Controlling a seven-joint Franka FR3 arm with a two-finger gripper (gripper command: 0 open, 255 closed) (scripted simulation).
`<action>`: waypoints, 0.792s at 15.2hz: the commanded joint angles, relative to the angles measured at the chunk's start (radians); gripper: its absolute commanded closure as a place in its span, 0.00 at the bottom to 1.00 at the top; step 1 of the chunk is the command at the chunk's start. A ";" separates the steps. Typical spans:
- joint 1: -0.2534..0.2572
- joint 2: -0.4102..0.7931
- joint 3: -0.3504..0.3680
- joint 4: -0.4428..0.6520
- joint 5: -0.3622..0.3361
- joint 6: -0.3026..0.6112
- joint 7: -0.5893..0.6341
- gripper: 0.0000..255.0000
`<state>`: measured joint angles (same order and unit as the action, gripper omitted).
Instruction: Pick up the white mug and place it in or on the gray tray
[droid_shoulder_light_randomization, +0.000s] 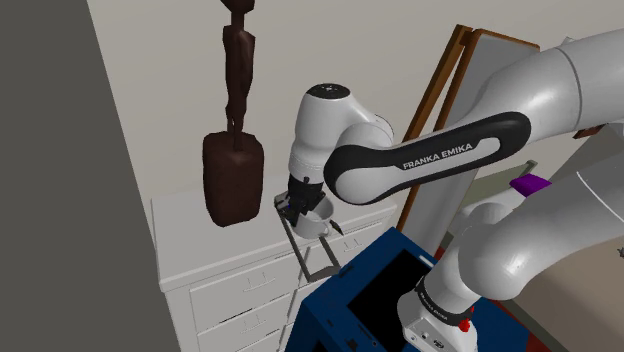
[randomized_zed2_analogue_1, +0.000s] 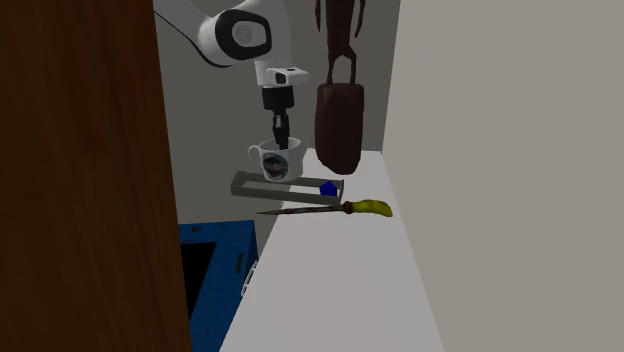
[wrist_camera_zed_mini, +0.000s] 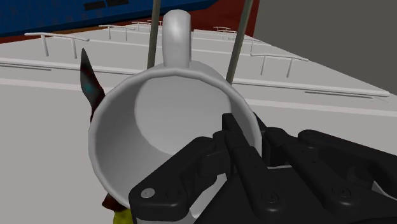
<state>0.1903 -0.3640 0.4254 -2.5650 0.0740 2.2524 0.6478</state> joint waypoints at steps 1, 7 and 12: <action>0.000 0.000 0.000 0.000 0.000 0.001 0.000 1.00; 0.000 0.000 0.000 0.000 0.000 0.001 0.000 0.00; 0.010 -0.059 -0.016 0.059 0.014 -0.115 -0.014 0.00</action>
<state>0.1979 -0.4065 0.4140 -2.5241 0.0846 2.1724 0.6379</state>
